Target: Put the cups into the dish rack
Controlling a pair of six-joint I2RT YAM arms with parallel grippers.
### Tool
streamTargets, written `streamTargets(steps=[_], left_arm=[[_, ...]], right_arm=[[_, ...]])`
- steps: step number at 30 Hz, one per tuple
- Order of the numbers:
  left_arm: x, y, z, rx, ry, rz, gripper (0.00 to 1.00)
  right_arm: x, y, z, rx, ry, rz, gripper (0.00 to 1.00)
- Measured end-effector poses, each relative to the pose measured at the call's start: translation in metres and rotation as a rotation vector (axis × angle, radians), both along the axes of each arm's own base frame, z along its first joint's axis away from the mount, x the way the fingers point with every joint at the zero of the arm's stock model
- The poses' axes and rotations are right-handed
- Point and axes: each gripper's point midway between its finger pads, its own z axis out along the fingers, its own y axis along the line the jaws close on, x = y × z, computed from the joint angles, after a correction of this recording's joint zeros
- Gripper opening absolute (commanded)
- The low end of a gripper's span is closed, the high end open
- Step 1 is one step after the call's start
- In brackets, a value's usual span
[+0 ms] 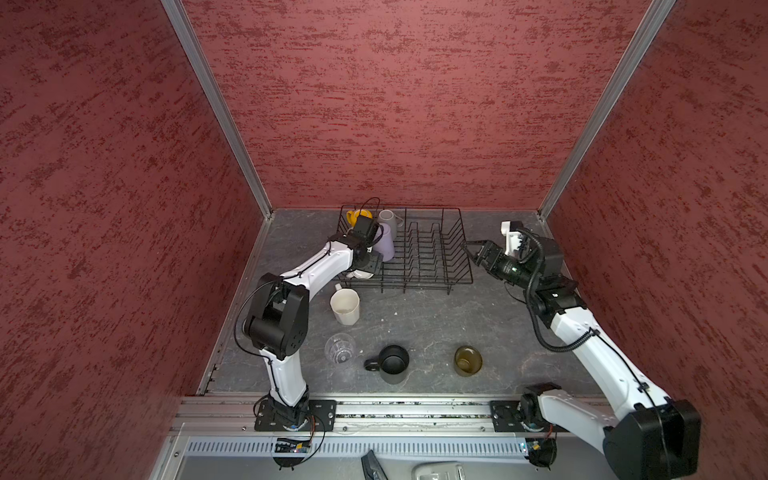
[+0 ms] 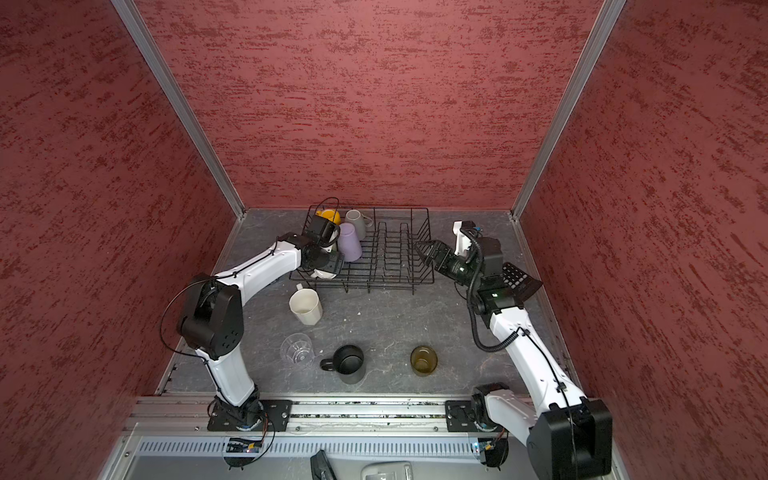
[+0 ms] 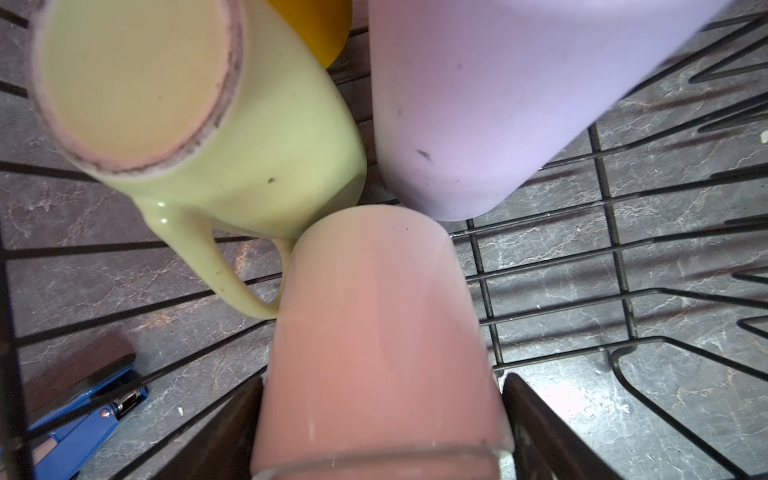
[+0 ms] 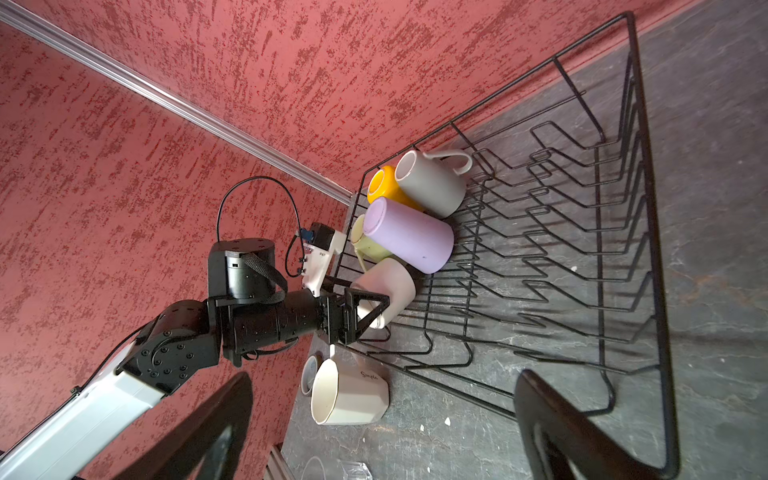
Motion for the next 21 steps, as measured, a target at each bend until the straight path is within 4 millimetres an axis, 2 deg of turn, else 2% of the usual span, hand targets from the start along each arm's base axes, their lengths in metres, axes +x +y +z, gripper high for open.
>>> streamTargets(steps=[8,10,17,21], left_arm=[[0.0017,0.0013,0.0023,-0.021,0.01,-0.007,0.48],[0.0019,0.0013,0.0021,-0.026,0.019,-0.014,0.47],[0.0026,0.0014,0.0026,-0.032,0.034,-0.025,0.58],[0.0035,0.0026,0.0029,-0.026,0.029,-0.02,0.72]], right_arm=[[0.0001,0.0,-0.0001,0.001,0.001,0.0,0.99],[0.0001,0.0,-0.0001,0.001,0.001,0.0,0.99],[0.0015,0.0003,-0.0031,0.001,0.011,0.0,0.99],[0.0019,0.0008,-0.0045,0.004,0.018,0.002,0.99]])
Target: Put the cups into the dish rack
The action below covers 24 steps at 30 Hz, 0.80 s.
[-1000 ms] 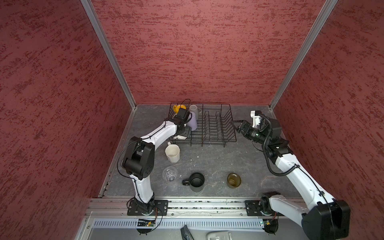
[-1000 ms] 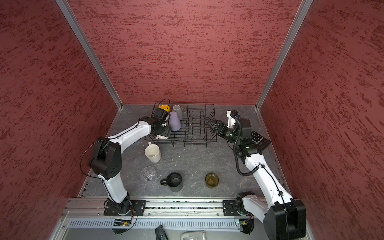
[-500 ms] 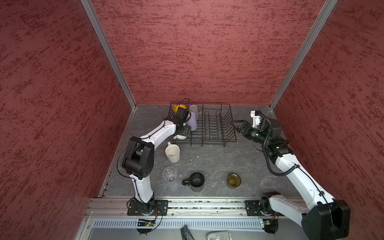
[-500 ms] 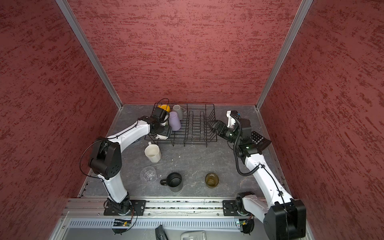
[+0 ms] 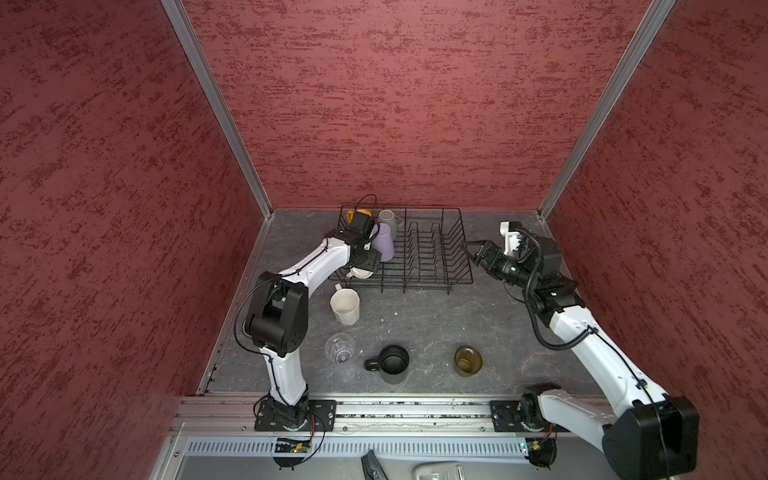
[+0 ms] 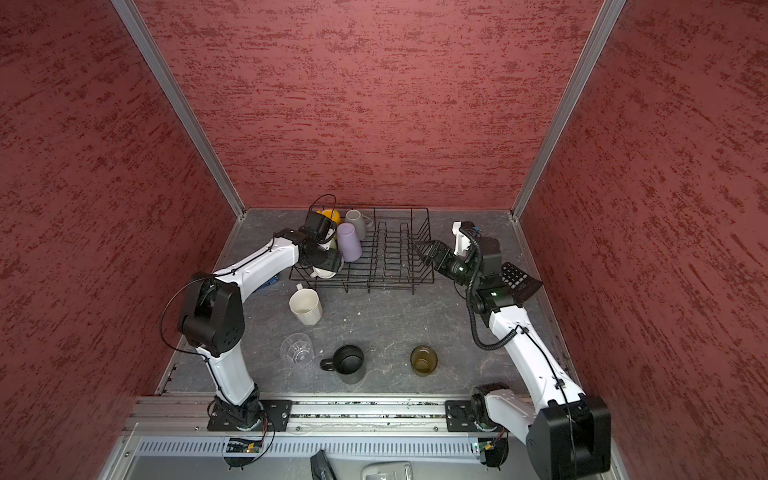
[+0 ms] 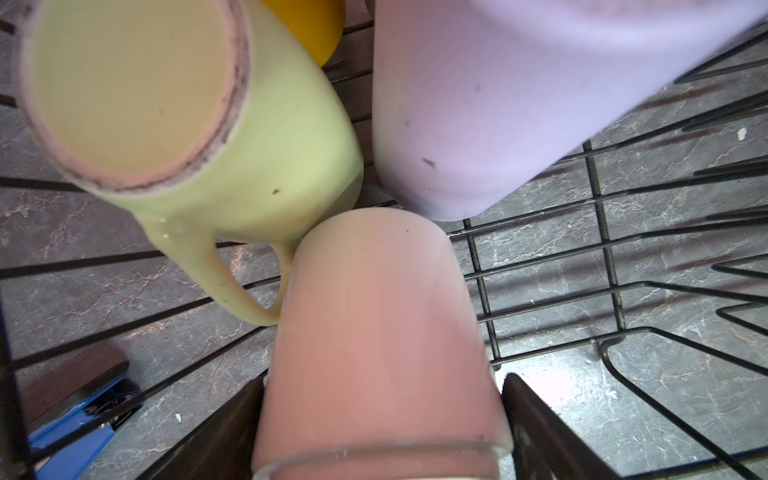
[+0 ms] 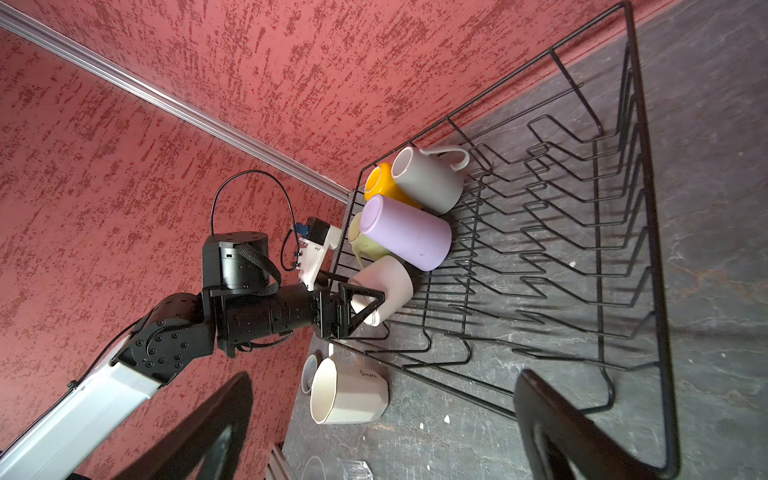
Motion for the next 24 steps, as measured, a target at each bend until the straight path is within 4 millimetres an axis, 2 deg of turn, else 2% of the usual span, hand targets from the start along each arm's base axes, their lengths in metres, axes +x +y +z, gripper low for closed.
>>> streamTargets(steps=[7,15,24], left_arm=[[0.0016,-0.0015,0.0,0.012,-0.016,0.004,0.81],[0.005,-0.0027,-0.0007,0.015,-0.048,0.031,0.76],[0.0057,-0.0016,-0.0003,0.011,-0.053,0.058,0.84]], right_arm=[[0.0006,0.0011,-0.0011,0.004,0.004,0.005,0.99],[0.0004,0.0015,-0.0007,0.005,0.003,0.009,0.99],[0.0003,0.0015,-0.0005,0.005,0.003,0.009,0.99]])
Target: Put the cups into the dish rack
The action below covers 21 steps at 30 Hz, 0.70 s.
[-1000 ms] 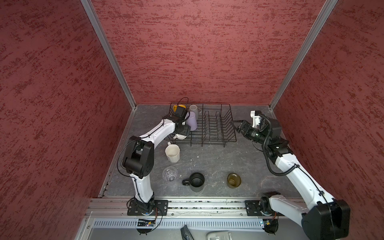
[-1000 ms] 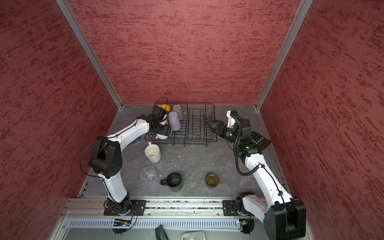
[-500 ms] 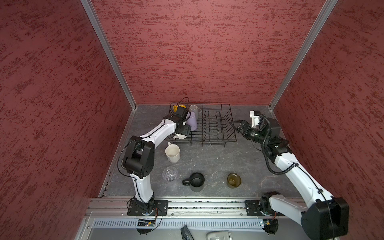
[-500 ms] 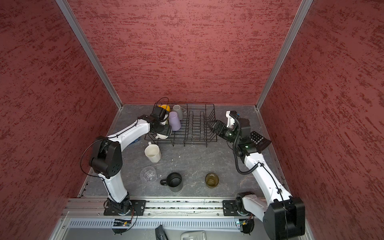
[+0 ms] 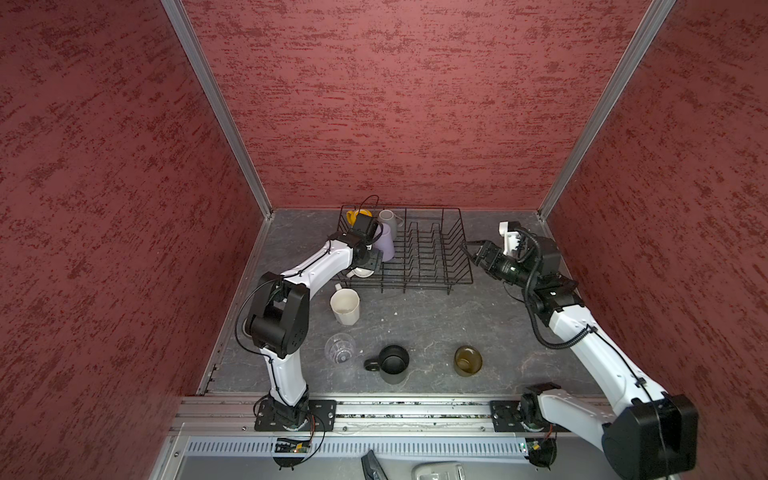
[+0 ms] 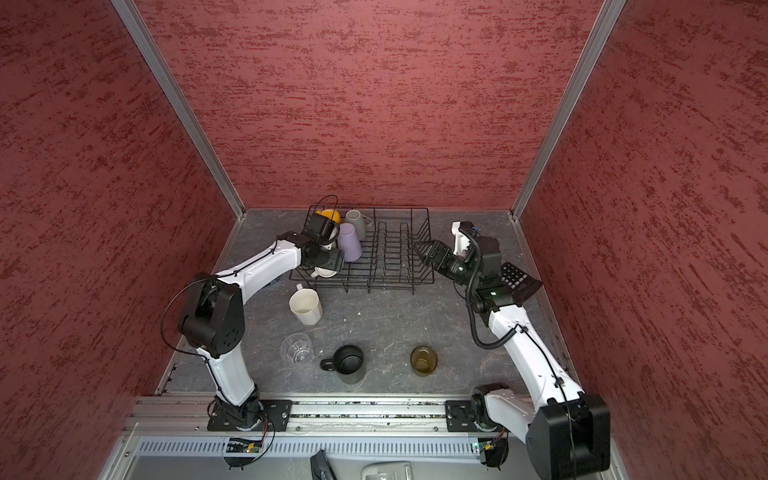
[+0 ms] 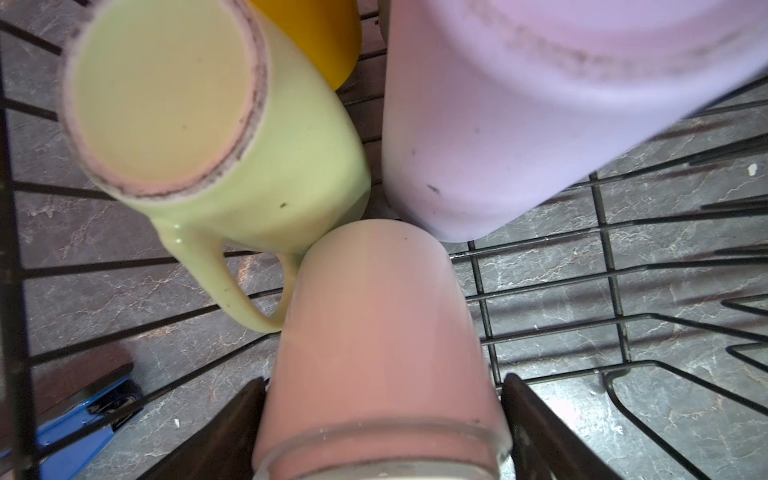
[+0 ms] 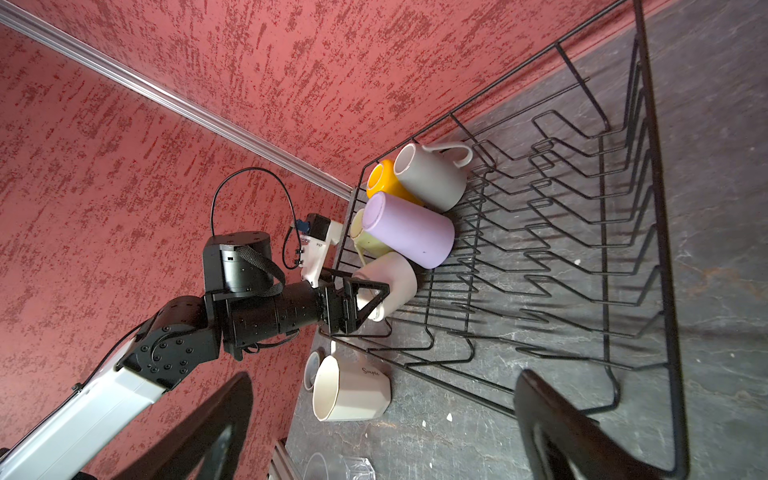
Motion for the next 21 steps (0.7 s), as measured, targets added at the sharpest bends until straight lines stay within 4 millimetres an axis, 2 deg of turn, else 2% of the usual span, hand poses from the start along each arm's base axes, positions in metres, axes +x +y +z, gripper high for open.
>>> streamTargets(steps=[16,17,21], left_arm=[[-0.001,0.01,0.0,-0.019,-0.057,0.126,0.86],[-0.001,0.01,0.0,-0.019,-0.06,0.131,0.84],[-0.001,0.012,0.001,-0.02,-0.067,0.141,0.68]], right_arm=[[-0.001,0.0,0.001,0.0,-0.004,0.0,0.99],[-0.001,0.0,0.002,0.001,-0.005,0.0,0.99],[-0.001,0.0,0.002,0.001,-0.006,0.0,0.99]])
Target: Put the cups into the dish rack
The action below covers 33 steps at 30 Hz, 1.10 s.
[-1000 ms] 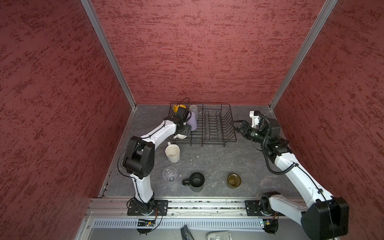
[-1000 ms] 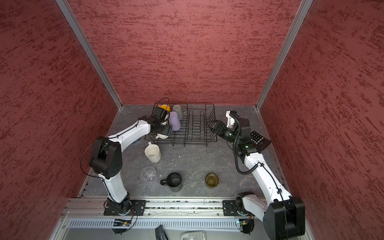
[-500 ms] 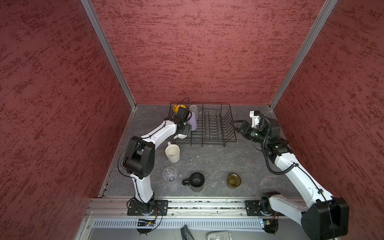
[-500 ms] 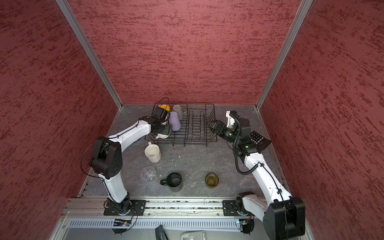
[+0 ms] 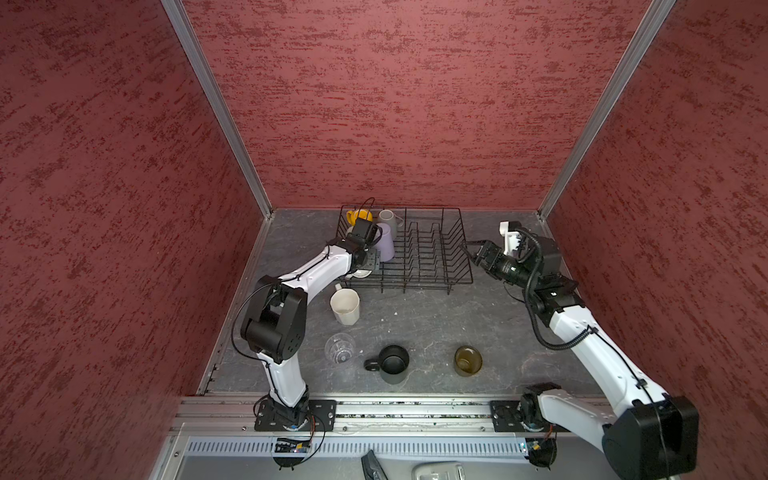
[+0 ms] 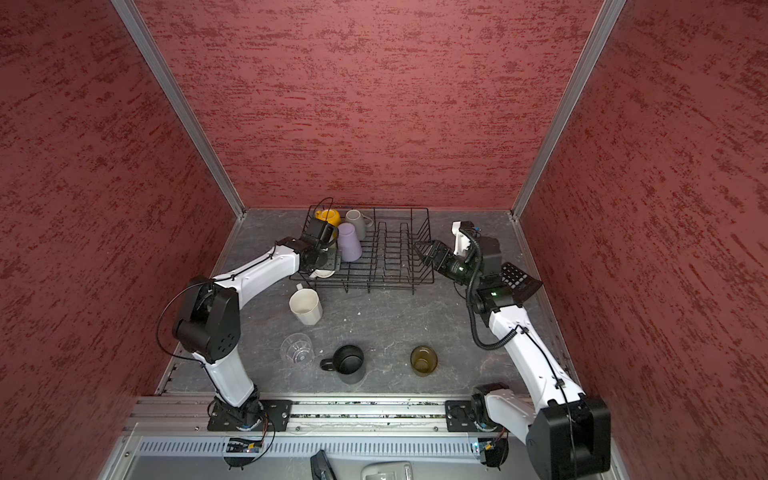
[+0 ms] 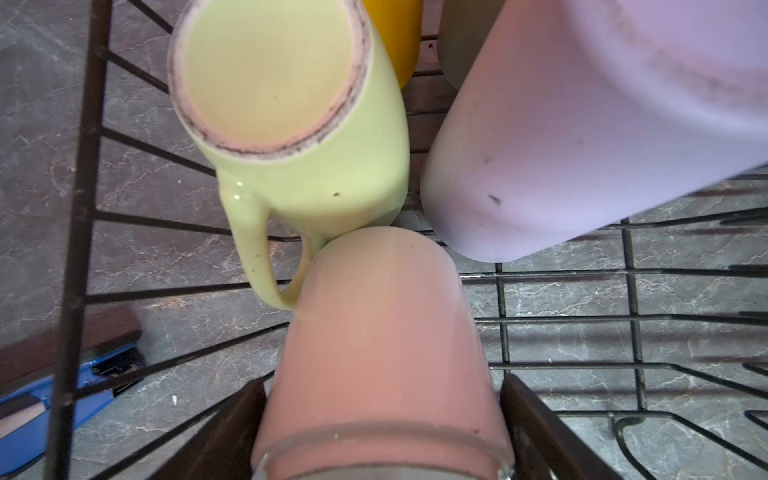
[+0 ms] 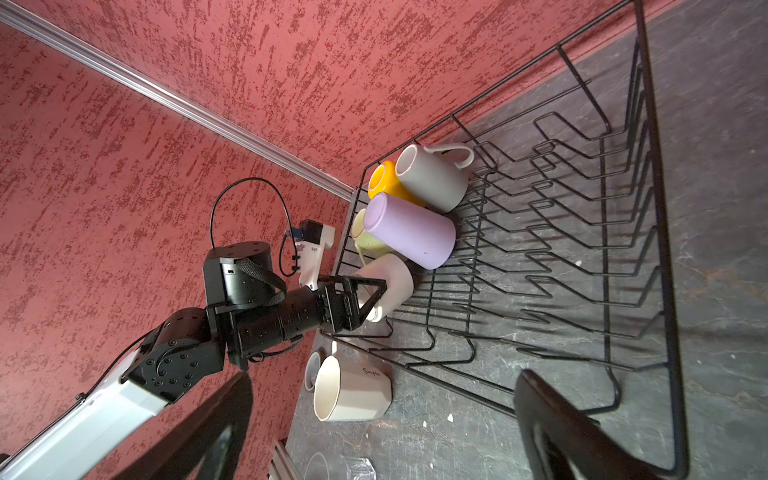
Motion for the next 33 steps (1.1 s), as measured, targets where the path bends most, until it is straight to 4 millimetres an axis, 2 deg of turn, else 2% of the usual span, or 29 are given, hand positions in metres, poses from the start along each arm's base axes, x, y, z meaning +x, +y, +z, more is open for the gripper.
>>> streamTargets(steps=[4,11,21,23,29,33], left_arm=[[-0.001,-0.001,0.0,-0.004,0.007,-0.01,0.58],[0.006,-0.009,0.001,-0.061,0.084,-0.076,0.49],[-0.007,-0.025,0.007,-0.15,0.216,-0.206,0.47],[-0.008,-0.027,0.007,-0.154,0.233,-0.222,0.52],[-0.009,-0.03,0.006,-0.145,0.238,-0.234,0.74],[-0.007,-0.032,0.007,-0.137,0.205,-0.239,0.84]], right_arm=[[-0.001,0.0,0.001,0.0,-0.003,0.0,0.99],[-0.001,0.0,0.001,0.0,-0.002,0.0,0.99],[-0.001,0.0,0.001,0.001,-0.003,0.0,0.99],[-0.001,0.0,0.001,0.001,-0.003,0.0,0.99],[-0.001,0.0,0.001,0.004,0.0,-0.002,0.99],[-0.001,0.0,0.001,0.006,0.001,-0.003,0.99]])
